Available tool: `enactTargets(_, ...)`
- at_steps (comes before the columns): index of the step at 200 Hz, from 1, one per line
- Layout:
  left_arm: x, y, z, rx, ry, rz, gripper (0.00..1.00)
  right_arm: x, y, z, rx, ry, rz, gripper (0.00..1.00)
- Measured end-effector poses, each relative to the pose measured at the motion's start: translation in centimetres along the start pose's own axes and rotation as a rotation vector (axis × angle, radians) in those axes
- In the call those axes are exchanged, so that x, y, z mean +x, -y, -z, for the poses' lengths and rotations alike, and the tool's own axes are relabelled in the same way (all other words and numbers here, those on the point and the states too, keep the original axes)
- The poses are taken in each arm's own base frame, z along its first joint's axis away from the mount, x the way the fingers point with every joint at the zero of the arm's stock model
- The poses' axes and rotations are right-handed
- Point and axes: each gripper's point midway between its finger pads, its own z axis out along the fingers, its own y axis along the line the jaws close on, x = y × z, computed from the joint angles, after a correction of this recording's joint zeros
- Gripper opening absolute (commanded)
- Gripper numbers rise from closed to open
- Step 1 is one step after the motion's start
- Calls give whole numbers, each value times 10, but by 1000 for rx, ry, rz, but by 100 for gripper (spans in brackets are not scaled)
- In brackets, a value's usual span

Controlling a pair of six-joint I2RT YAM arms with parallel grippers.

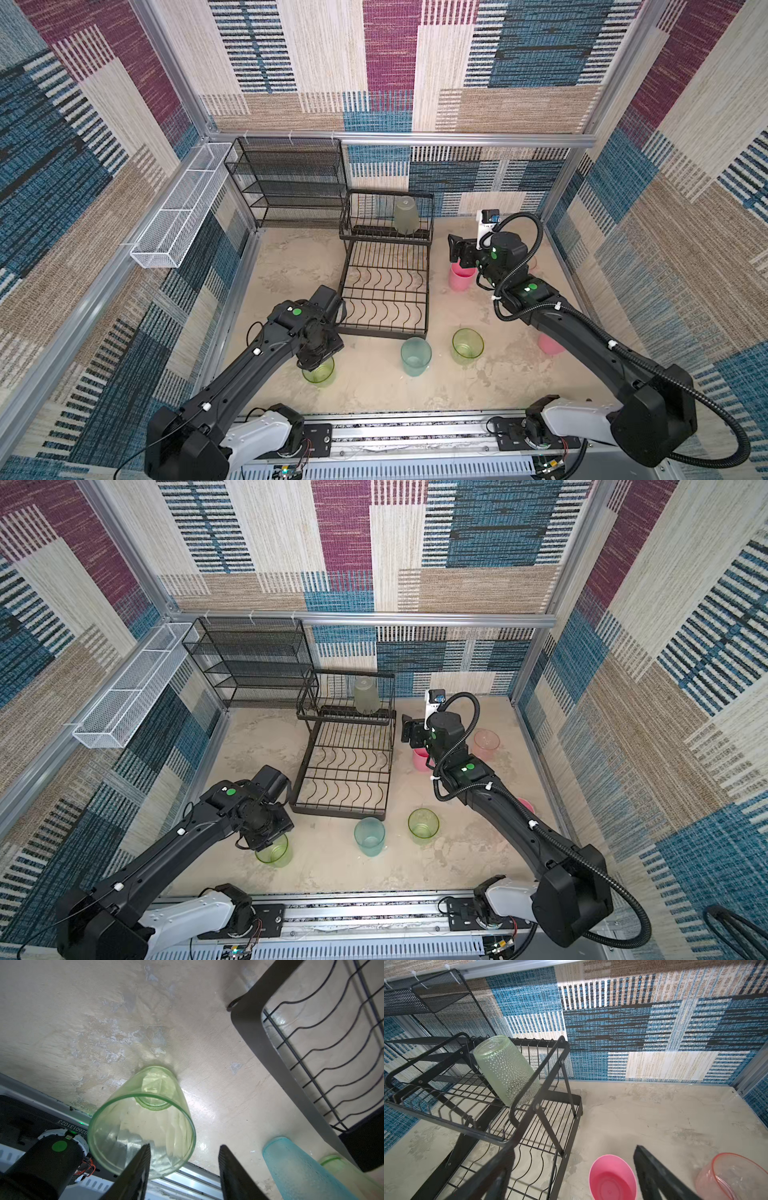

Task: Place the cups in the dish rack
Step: 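Open and withdraw the right gripper while the left gripper reaches the nearest light green cup, then close the left gripper around the light green cup's rim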

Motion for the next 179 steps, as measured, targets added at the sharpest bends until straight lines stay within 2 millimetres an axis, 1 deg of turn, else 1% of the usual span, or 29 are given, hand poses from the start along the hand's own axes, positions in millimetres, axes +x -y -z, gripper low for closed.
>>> enactTargets(17,-2,1,-4,-26,-3,1,53,-1,-3,2,-20,6,1,92)
enactTargets(58,-3,2,-13,-54,-6,17,45,0,-7,3,-45,2,1,92)
enactTargets(103,1,-3,-29,-70,-16,58,39,2,-10,2,-61,-3,2,92)
enactTargets(139,-2,3,-34,-56,-6,74,38,3,-13,2,-77,-8,2,92)
enactTargets(162,-3,5,-38,-62,-7,74,33,3,-13,2,-78,-9,2,92)
enactTargets(179,-4,6,-40,-62,-6,73,28,3,-13,1,-78,-10,2,92)
